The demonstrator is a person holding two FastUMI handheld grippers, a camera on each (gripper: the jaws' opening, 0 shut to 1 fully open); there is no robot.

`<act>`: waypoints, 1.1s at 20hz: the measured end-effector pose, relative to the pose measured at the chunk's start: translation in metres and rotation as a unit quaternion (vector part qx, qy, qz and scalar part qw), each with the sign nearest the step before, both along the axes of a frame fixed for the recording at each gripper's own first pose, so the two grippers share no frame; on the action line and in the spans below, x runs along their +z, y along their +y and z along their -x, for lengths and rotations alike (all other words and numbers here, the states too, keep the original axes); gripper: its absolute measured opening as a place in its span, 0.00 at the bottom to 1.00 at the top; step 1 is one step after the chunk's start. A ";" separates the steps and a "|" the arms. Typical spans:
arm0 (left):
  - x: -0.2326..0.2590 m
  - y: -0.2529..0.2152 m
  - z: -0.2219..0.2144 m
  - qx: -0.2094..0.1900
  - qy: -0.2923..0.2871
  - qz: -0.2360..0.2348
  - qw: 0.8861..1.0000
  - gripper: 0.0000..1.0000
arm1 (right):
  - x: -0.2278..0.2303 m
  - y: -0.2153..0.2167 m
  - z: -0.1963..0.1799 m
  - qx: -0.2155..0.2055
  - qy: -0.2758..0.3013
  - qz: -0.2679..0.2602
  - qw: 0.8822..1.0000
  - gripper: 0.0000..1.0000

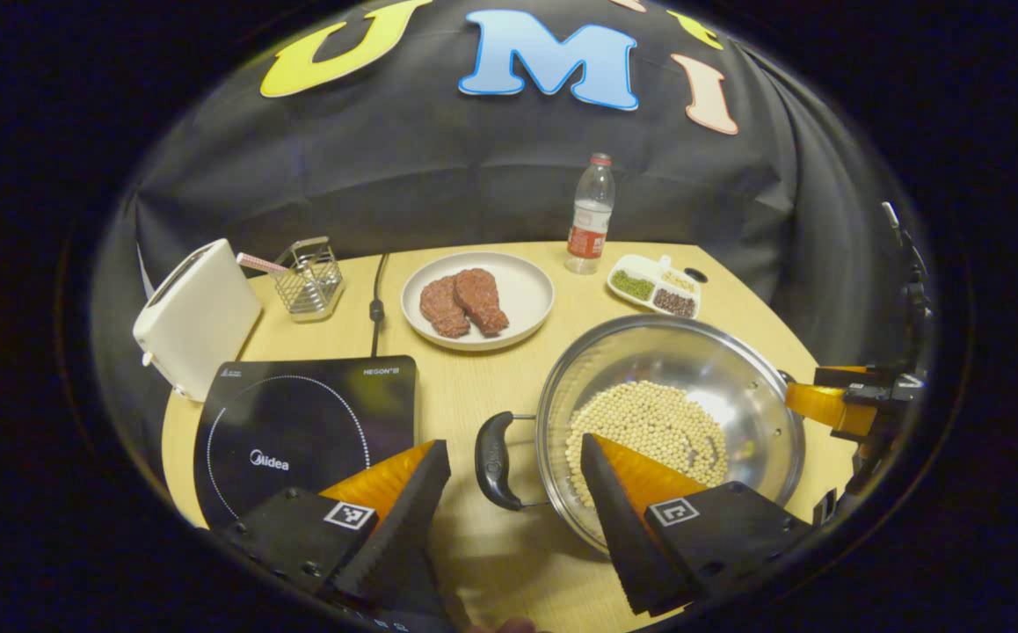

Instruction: First push the handle of the pot to place it horizontally, then grasp the pot with both hands and set it on the induction cooktop.

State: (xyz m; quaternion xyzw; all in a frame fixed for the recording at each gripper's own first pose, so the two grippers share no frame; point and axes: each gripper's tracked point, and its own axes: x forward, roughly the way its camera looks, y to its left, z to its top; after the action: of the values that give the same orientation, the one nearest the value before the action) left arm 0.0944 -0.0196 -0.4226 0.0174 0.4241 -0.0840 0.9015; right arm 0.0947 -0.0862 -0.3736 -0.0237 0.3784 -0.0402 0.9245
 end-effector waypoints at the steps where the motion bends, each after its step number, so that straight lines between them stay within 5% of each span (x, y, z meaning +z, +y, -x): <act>1: -0.008 0.000 -0.001 0.000 0.010 -0.001 1.000 0.98 | -0.005 -0.002 -0.003 -0.004 0.005 0.002 1.000 0.97; 7: -0.038 -0.002 -0.009 -0.016 0.037 -0.015 0.999 0.99 | -0.031 -0.006 -0.012 -0.020 0.033 -0.013 0.999 0.86; 13: -0.050 -0.007 -0.018 -0.016 0.046 -0.008 0.999 0.67 | -0.045 0.002 -0.013 -0.010 0.054 -0.032 0.998 0.66; 17: -0.048 -0.007 -0.019 -0.013 0.046 -0.006 0.999 0.67 | -0.044 0.004 -0.009 -0.015 0.059 -0.043 0.997 0.58; 18: -0.049 -0.008 -0.019 -0.017 0.046 -0.010 0.999 0.60 | -0.045 0.004 -0.010 -0.013 0.061 -0.040 0.997 0.46; 22: -0.047 -0.008 -0.018 -0.015 0.047 -0.012 0.999 0.58 | -0.044 0.005 -0.010 -0.014 0.061 -0.038 0.997 0.52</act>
State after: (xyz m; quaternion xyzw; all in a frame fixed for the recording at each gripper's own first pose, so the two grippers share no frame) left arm 0.1128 -0.0272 -0.4694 0.0307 0.4669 -0.0935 0.8788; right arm 0.1047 -0.0809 -0.4173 0.0148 0.4352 -0.0371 0.8995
